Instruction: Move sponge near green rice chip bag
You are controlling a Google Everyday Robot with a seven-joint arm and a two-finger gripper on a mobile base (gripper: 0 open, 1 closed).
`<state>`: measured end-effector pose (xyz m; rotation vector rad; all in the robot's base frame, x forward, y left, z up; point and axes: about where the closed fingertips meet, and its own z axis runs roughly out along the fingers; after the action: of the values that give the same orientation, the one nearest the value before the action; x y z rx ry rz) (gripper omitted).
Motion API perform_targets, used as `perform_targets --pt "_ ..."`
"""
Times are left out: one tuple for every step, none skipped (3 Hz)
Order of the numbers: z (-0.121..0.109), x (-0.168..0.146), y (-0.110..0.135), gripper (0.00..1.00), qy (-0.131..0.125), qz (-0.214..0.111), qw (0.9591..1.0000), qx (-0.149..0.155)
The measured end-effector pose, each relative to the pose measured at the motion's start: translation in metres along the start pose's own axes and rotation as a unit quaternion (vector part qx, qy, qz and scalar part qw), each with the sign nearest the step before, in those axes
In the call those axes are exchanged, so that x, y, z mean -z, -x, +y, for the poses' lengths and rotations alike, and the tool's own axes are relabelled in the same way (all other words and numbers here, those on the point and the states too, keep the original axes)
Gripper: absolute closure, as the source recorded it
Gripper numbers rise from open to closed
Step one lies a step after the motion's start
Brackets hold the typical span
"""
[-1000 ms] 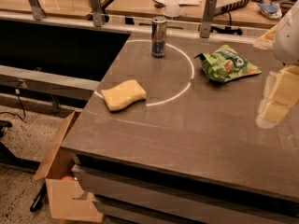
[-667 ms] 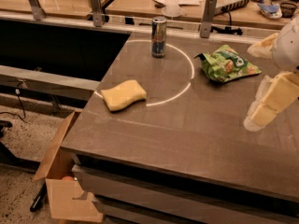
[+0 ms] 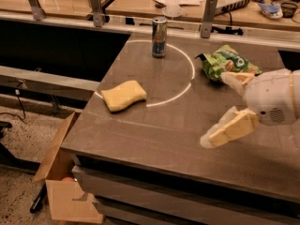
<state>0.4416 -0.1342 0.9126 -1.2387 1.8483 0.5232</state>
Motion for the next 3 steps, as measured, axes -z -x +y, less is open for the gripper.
perform_targets --pt "0.023 -0.027 0.031 0.0 0.033 -0.084 0.9958 -0.02" --pt "0.024 -0.026 0.03 0.0 0.027 -0.079 0.9964 -0.018" --pt "0.033 -0.044 0.029 0.0 0.011 -0.096 0.9944 -0.043"
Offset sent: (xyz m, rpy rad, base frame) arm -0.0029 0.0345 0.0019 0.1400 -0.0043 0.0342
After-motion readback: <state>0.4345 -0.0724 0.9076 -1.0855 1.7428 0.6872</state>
